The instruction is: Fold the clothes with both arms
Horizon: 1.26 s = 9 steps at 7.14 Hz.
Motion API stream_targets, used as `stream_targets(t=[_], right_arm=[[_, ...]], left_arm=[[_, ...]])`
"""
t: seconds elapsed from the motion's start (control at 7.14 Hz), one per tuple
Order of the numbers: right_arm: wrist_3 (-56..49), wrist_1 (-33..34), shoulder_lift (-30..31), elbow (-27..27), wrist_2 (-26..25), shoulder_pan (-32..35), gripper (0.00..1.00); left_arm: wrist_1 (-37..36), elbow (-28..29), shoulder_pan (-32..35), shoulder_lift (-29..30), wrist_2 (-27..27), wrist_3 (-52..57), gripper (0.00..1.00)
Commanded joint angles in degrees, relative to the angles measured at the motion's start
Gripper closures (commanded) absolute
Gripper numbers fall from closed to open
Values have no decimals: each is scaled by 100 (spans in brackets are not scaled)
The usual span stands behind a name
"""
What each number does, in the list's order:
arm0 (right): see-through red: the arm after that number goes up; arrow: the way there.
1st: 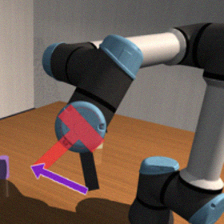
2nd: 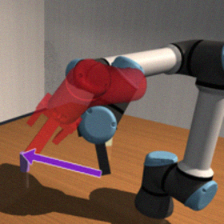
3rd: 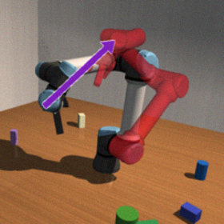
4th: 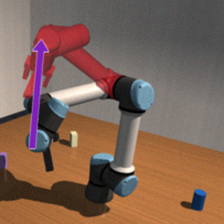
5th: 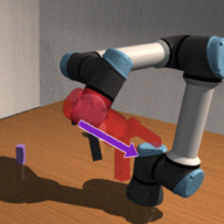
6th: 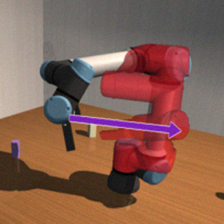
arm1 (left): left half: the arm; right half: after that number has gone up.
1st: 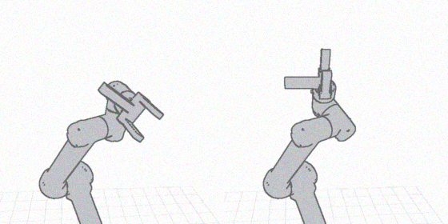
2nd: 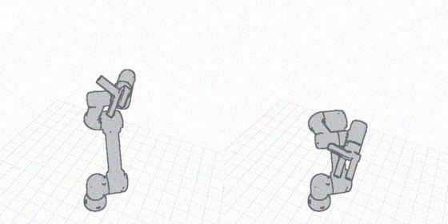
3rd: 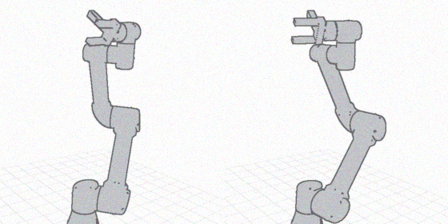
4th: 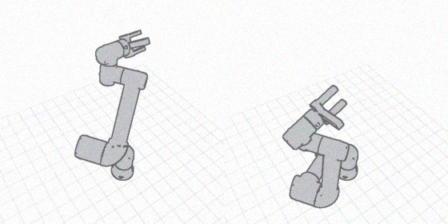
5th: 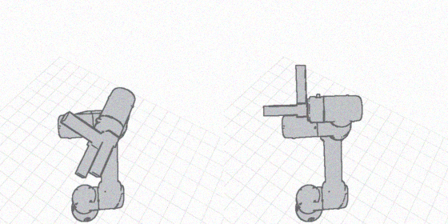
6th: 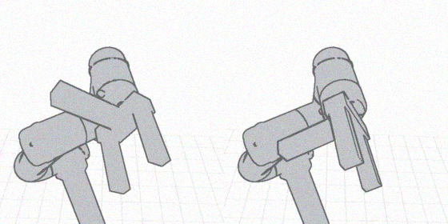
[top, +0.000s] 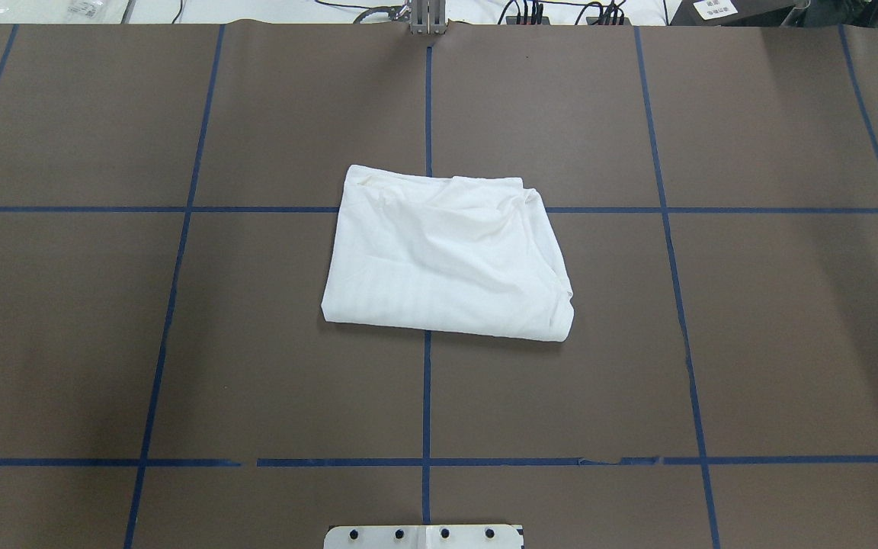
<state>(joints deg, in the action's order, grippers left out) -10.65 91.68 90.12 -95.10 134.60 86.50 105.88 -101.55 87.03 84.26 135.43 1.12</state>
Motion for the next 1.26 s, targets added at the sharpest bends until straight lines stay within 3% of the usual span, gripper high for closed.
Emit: stream_targets(t=[0.0, 1.12], right_arm=[[-7, -10, -29, -8, -30, 86, 0], [10, -370, 207, 80, -12, 227, 0]], left_arm=[[-76, 91, 7, 3, 19, -16, 0], [-138, 110, 7, -6, 10, -7, 0]])
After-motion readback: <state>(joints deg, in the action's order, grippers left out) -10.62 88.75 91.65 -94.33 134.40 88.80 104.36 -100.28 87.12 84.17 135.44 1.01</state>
